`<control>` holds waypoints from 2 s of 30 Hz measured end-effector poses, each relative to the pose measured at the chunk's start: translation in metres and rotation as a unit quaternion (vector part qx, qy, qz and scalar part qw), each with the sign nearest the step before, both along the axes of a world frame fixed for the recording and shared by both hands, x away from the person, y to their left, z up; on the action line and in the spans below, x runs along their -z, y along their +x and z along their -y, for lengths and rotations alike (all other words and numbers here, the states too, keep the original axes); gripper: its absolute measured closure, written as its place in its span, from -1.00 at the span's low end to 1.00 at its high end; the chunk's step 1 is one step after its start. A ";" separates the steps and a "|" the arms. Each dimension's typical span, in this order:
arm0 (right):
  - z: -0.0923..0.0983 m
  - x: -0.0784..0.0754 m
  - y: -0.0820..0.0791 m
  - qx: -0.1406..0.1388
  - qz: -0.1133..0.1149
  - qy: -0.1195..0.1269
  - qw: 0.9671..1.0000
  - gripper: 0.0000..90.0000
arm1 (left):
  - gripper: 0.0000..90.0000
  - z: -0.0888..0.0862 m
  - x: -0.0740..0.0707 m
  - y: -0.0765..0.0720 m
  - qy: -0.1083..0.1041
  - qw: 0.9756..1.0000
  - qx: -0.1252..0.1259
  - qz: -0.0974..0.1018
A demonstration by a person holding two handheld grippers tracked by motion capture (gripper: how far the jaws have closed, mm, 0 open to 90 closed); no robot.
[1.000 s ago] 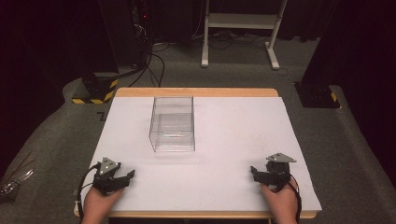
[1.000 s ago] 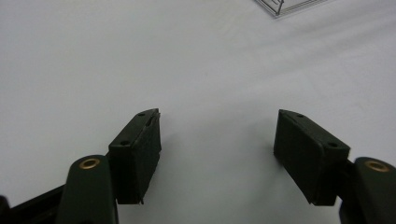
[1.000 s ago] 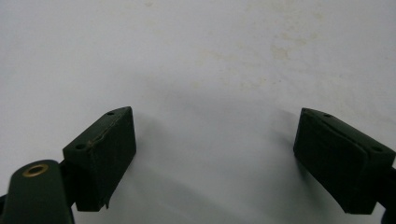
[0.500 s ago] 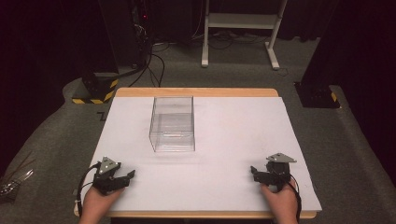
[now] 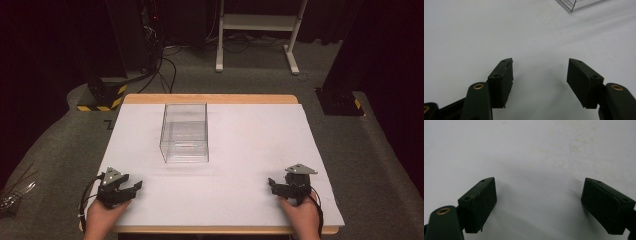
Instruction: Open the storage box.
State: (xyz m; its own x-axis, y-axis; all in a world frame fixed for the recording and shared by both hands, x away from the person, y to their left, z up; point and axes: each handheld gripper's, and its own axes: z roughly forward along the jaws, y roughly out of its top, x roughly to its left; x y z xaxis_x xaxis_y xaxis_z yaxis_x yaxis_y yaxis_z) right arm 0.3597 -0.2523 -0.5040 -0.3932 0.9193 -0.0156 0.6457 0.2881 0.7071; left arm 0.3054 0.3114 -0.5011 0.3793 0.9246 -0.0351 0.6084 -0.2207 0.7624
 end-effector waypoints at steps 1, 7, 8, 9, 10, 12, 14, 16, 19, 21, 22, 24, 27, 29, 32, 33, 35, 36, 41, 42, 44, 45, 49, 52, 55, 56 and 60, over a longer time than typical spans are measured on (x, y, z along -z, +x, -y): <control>0.000 0.000 0.000 0.000 0.001 0.000 1.000 -0.71 | -0.18 0.000 -0.001 0.000 -0.001 1.000 0.001 0.001; 0.000 0.000 0.000 0.000 -0.001 -0.001 1.000 -0.71 | -0.20 0.008 -0.002 -0.001 0.007 1.000 0.014 0.002; 0.000 0.000 0.000 0.000 -0.001 -0.001 1.000 -0.71 | -0.20 0.010 -0.003 -0.001 0.012 1.000 0.017 0.005; 0.000 0.000 0.000 0.000 -0.001 -0.001 1.000 -0.71 | -0.20 0.011 -0.004 -0.001 0.012 1.000 0.020 0.007; 0.000 0.000 0.000 0.000 0.001 0.000 1.000 -0.71 | -0.20 0.012 -0.004 -0.001 0.010 1.000 0.023 0.008; 0.000 0.000 0.000 0.000 0.000 0.000 1.000 -0.71 | -0.20 0.015 -0.006 -0.001 0.005 1.000 0.027 0.012; 0.000 0.000 0.000 -0.001 0.000 0.000 1.000 -0.71 | -0.20 0.016 -0.006 -0.001 0.002 1.000 0.028 0.013; 0.000 0.000 0.000 0.000 0.000 0.000 1.000 -0.71 | -0.22 0.019 -0.007 -0.001 -0.002 0.999 0.032 0.018; 0.000 0.000 0.000 0.000 0.000 0.000 1.000 -0.71 | -0.23 0.023 -0.008 -0.002 -0.004 0.999 0.034 0.018; 0.000 0.000 0.000 0.000 0.001 0.000 1.000 -0.71 | -0.23 0.025 -0.008 -0.002 -0.007 0.999 0.036 0.020; 0.000 0.000 0.000 -0.001 0.001 0.000 1.000 -0.71 | -0.23 0.025 -0.009 -0.002 -0.009 0.999 0.037 0.021; 0.000 0.000 0.000 -0.001 0.000 0.000 1.000 -0.71 | -0.24 0.029 -0.009 -0.003 -0.025 0.999 0.031 0.022; 0.000 0.000 0.000 -0.001 0.000 0.001 1.000 -0.71 | -0.26 0.030 -0.009 -0.002 -0.014 0.999 0.037 0.019; 0.000 0.000 0.000 -0.001 0.000 0.001 1.000 -0.71 | -0.27 0.031 -0.010 -0.001 -0.007 0.999 0.043 0.020; 0.000 0.000 0.000 -0.001 0.000 0.000 1.000 -0.71 | -0.27 0.033 -0.010 -0.001 -0.010 0.999 0.044 0.021; 0.000 0.000 0.000 -0.001 0.000 0.000 1.000 -0.71 | -0.27 0.035 -0.010 -0.001 -0.012 0.999 0.047 0.021; 0.000 0.000 0.000 -0.001 0.000 0.000 1.000 -0.71 | -0.27 0.038 -0.011 -0.002 -0.009 0.998 0.052 0.025; 0.000 0.000 0.000 -0.001 0.000 0.000 1.000 -0.71 | -0.27 0.039 -0.011 -0.002 -0.009 0.998 0.052 0.025; 0.000 0.000 0.000 -0.001 0.000 0.000 1.000 -0.71 | -0.25 0.045 -0.011 -0.002 -0.013 0.998 0.059 0.026; 0.000 0.000 0.000 -0.001 0.000 0.000 1.000 -0.71 | -0.23 0.046 -0.012 -0.002 -0.013 0.998 0.061 0.027; 0.000 0.000 0.000 -0.001 0.000 0.001 1.000 -0.71 | -0.23 0.048 -0.012 -0.002 -0.030 0.997 0.064 0.024; 0.000 0.000 0.000 -0.001 0.000 0.001 1.000 -0.71 | -0.23 0.047 -0.013 -0.002 -0.038 0.997 0.066 0.024; 0.000 0.000 0.000 -0.001 0.000 0.001 1.000 -0.71 | -0.24 0.050 -0.017 -0.002 -0.058 0.996 0.063 0.029; 0.000 0.000 0.000 -0.001 0.000 0.001 1.000 -0.71 | -0.24 0.053 -0.020 -0.003 -0.056 0.996 0.065 0.034; 0.000 0.000 0.000 -0.001 0.000 0.001 1.000 -0.71 | -0.26 0.056 -0.021 -0.002 -0.052 0.995 0.070 0.038; 0.000 0.000 0.000 -0.001 0.000 0.001 1.000 -0.71 | -0.29 0.057 -0.022 -0.002 -0.054 0.995 0.077 0.041; 0.000 0.000 0.000 -0.001 0.000 0.000 1.000 -0.71 | -0.30 0.061 -0.024 -0.001 -0.059 0.994 0.086 0.044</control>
